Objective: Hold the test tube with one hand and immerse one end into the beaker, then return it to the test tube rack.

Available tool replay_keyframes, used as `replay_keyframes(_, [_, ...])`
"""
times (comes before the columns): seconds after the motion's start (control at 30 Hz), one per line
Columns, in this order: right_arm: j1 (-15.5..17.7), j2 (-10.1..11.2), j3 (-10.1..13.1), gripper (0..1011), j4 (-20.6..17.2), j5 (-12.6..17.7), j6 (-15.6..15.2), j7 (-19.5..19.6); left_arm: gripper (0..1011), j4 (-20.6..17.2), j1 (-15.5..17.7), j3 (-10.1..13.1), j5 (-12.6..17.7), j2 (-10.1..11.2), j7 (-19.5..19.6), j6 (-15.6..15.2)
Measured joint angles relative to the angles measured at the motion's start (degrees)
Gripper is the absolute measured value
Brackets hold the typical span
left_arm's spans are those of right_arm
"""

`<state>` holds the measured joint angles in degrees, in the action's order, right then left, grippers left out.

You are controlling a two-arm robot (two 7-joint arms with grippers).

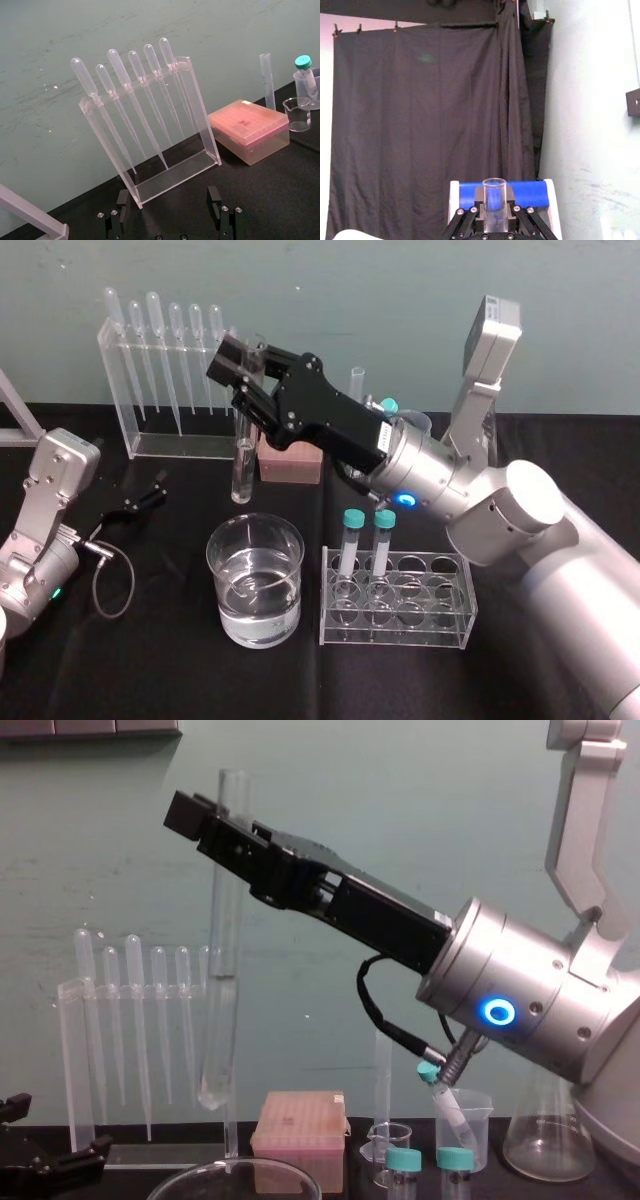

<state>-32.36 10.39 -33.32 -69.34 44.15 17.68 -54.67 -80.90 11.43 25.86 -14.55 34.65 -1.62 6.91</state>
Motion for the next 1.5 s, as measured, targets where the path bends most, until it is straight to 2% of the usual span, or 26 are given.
replay_keyframes(0.37, [1.6, 1.1, -0.8, 225, 0.0, -0.1, -1.1, 1.8, 1000, 0.0, 0.0, 0.0, 0.0, 0.0, 0.0, 0.0])
replay_keyframes(0.6, [1.0, 0.9, -1.6, 225, 3.1, -0.5, -1.5, 1.0, 1000, 0.0, 0.0, 0.0, 0.0, 0.0, 0.0, 0.0])
replay_keyframes(1.07, [-1.2, -1.1, -2.8, 225, 11.8, -0.8, -2.0, -3.1, 1000, 0.0, 0.0, 0.0, 0.0, 0.0, 0.0, 0.0])
replay_keyframes(1.5, [-2.6, -2.7, -3.3, 225, 16.8, -1.2, -2.4, -6.0, 1000, 0.0, 0.0, 0.0, 0.0, 0.0, 0.0, 0.0])
